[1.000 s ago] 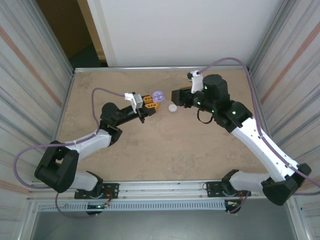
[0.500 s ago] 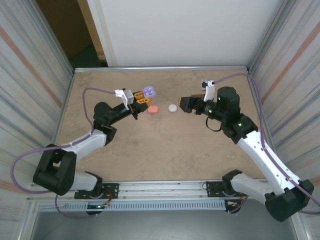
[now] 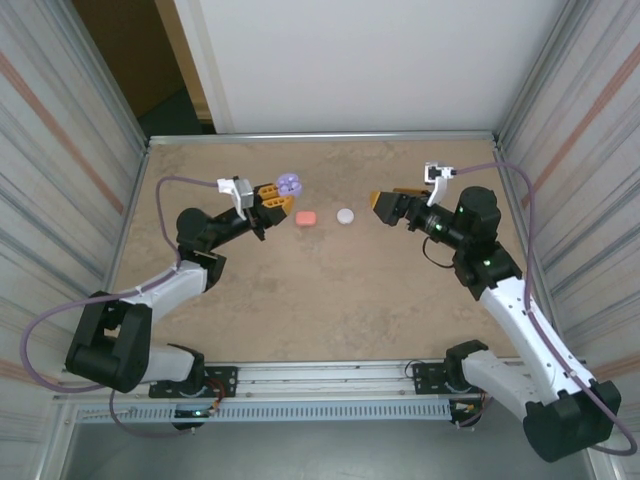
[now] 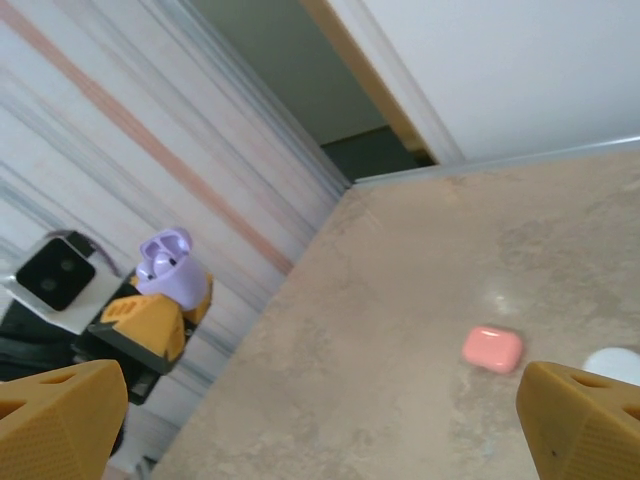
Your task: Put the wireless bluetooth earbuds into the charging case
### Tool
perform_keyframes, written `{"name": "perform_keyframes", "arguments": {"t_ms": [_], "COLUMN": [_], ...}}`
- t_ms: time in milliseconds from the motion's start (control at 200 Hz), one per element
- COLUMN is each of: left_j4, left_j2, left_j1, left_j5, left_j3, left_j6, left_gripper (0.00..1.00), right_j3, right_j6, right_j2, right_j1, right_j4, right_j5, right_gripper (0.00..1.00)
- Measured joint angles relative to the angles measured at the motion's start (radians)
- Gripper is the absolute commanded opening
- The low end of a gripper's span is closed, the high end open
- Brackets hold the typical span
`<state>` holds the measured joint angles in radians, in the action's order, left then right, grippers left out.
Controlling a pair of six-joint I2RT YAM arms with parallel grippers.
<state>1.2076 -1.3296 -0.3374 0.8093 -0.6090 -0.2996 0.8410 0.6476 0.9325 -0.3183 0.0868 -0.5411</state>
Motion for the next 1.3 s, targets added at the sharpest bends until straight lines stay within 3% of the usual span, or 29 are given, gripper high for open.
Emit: {"name": "perform_keyframes", "arguments": {"t_ms": [386,762,1303], "left_j4": [0.099,0.138,0.159], "left_j2": [-0.002,-0.055,-0.089], "left_j1": [-0.006,-0.083,-0.090], "left_j5": [0.129,0.200,0.221], "left_j3": [-0.029,-0.098,-0.116], "left_j6": [-0.096,-0.121,-0.125], "left_gripper": [0.00,0.00,0.00], "right_j3": [0.035,0.126,0.187], "right_j6": [0.100,0.085,0.025], "right_j2": [0.120,0.206,0.266], "right_j1": [-0.038,-0.148,-0.239], "right_j4": [0.198,0.240,0.235], "right_j5": [-0.193,-0.243,-0.250], "right_gripper": [0.99,0.99,0.99]}}
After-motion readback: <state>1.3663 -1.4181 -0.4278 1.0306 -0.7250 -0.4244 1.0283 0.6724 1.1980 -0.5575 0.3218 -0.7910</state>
